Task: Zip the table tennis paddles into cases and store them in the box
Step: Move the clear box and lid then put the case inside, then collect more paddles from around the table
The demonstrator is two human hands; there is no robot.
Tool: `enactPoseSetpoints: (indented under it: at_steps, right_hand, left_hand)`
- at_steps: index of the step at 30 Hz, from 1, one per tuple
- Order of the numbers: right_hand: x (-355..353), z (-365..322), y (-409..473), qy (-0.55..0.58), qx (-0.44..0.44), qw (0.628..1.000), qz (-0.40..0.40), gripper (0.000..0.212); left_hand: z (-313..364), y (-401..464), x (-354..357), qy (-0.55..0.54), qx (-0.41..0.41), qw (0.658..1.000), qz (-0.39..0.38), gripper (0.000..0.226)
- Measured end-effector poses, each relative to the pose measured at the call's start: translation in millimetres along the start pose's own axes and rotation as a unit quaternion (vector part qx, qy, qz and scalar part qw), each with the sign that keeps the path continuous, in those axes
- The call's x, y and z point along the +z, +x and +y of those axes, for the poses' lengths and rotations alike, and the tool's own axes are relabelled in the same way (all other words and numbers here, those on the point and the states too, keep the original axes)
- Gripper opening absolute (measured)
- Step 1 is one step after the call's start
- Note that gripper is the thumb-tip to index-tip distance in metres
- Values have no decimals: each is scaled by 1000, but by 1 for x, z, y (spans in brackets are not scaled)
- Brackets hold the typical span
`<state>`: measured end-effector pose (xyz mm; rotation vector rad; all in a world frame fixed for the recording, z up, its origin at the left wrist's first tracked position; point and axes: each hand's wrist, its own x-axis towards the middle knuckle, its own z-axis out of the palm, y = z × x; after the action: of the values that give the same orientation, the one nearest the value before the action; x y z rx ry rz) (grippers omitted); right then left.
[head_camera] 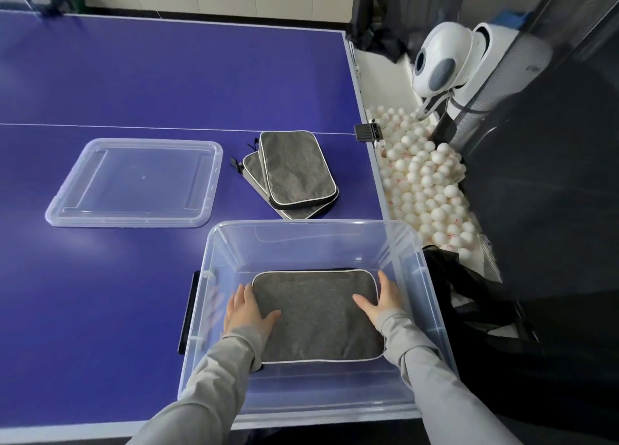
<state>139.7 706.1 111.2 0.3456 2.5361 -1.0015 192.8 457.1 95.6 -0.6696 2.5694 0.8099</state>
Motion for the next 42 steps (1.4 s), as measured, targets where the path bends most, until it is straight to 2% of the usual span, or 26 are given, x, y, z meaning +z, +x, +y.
enactPoseSetpoints:
  at_steps: [7,10,17,22,27,33,37,40,42]
  right_hand:
    - [-11,-30,-16,46,-101,990,86,57]
    - [-12,-53,-22,42,-158,981,103,52]
    - [20,-122,-40,-12,-311,950,24,53]
    - [67,-172,-66,-58,-386,919,-50,52]
    - [129,-213,-107,-126,-480,862,-105,50]
    - [221,-237,-171,-259,-545,781,-161,55]
    - [290,-244,-217,-370,-538,722,-229,56]
    - [337,-242,-253,-431,-504,690,-288,54]
    - [367,-237,-275,-474,-499,656,-309,54]
  left_hand:
    - [31,-11,-27,114,117,985,48,69]
    - [36,-20,-42,115,144,979,86,68]
    - [6,-51,-86,69,134,973,174,67]
    - [-53,-76,-113,-1,63,974,216,65]
    - [-142,-106,-124,-18,-57,968,245,65]
    - [-251,-155,-119,-26,-165,964,206,67]
    - [-327,-194,-111,-59,-224,957,177,64]
    - [-385,-227,-99,-103,-281,947,114,61]
    - [-423,-254,-86,-106,-325,937,73,57]
